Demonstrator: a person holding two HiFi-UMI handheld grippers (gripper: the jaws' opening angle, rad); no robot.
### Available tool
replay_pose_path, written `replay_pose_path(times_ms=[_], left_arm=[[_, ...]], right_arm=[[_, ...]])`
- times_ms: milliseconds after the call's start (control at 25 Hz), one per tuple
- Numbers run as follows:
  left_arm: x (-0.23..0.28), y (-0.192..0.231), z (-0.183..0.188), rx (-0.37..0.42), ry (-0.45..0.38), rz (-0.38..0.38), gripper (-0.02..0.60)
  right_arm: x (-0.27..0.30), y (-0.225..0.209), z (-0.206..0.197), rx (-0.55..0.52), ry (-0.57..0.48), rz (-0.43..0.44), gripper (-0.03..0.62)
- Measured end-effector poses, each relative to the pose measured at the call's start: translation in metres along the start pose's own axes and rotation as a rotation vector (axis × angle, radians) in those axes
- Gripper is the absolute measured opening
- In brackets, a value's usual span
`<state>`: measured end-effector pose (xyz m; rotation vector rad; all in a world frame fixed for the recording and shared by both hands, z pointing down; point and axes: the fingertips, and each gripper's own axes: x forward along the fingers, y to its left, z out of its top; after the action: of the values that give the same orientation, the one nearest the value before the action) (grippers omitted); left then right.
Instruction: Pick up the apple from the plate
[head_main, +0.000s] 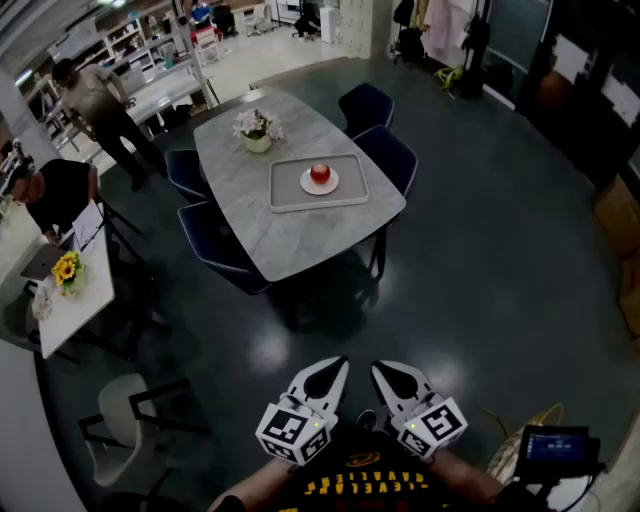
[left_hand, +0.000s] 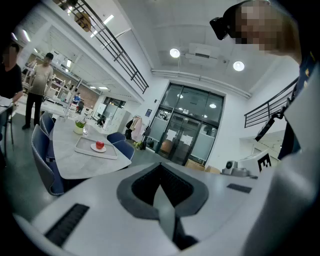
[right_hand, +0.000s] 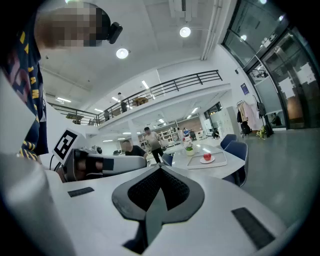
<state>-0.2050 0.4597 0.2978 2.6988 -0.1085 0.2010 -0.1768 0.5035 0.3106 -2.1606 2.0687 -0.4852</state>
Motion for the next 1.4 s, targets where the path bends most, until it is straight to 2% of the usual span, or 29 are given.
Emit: replay_pose_path(times_ms=[320, 680, 1080, 1400], left_arm=[[0.012, 0.050, 0.031, 0.026, -0.015, -0.017, 0.002], [0.015, 0.111, 0.057, 0.020, -0.040, -0.017, 0.002], [0.034, 0.136, 0.064, -0.004, -0.016, -0.085, 0.002], [0.070, 0.145, 0.074, 0.043, 0.002, -0.072, 0.003]], right_arm=[[0.058, -0.004, 0.017, -0.025, -0.025, -0.008, 0.005], [0.117, -0.010, 0.036, -0.035, -0.063, -0.071, 0.006], [0.144, -0.026, 0.037, -0.016, -0.041, -0.159, 0.006], [0.160, -0.060, 0.043, 0.015, -0.065, -0.152, 0.008]])
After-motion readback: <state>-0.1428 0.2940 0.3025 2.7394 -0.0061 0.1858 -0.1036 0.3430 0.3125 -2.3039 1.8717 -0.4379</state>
